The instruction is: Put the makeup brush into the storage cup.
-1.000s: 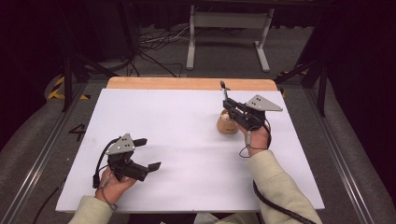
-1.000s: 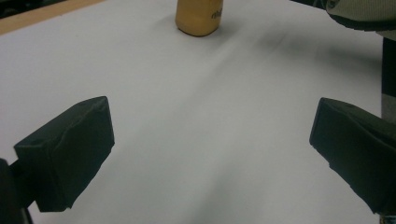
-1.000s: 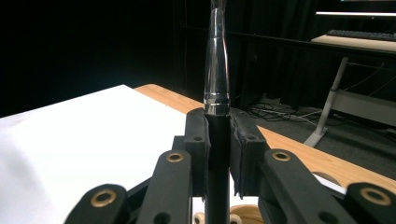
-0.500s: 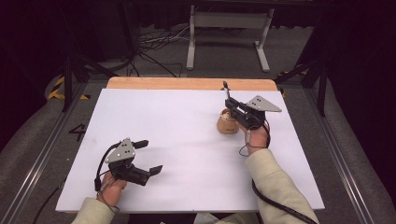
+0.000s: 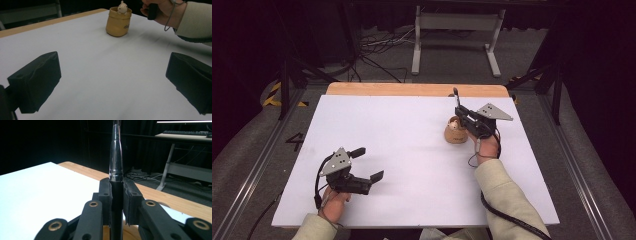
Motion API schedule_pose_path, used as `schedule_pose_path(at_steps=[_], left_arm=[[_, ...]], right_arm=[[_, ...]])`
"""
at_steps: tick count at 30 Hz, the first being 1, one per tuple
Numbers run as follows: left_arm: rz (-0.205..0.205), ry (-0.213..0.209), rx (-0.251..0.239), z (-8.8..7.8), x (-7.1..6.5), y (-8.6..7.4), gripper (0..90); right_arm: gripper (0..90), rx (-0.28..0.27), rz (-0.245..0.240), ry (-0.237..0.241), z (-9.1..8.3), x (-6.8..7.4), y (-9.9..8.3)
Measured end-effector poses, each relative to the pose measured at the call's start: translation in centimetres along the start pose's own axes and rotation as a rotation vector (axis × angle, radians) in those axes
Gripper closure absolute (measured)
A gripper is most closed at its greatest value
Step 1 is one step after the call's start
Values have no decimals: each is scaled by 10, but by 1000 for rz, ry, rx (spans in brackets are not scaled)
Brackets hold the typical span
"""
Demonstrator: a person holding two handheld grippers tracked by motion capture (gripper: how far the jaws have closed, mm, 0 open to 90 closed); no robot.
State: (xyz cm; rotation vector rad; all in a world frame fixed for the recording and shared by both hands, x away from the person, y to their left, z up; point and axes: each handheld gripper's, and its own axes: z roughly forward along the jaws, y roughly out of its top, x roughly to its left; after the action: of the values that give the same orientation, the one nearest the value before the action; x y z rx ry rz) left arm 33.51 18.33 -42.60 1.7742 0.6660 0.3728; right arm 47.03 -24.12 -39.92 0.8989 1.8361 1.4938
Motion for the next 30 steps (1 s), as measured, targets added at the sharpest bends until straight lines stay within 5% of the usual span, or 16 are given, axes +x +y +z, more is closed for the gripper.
schedule_pose_path(at_steps=[8, 17, 24, 30], left_arm=[[-33, 15, -32, -2, 4, -4, 3], [-46, 46, -10, -3, 4, -4, 2], [-91, 157, 0, -3, 2, -4, 4], [-53, 118, -16, -7, 1, -3, 3]], right_arm=[[787, 6, 13, 6, 2, -3, -8], [786, 29, 15, 7, 4, -4, -15], [785, 56, 33, 0, 5, -8, -20], [783, 73, 25, -2, 5, -8, -22]])
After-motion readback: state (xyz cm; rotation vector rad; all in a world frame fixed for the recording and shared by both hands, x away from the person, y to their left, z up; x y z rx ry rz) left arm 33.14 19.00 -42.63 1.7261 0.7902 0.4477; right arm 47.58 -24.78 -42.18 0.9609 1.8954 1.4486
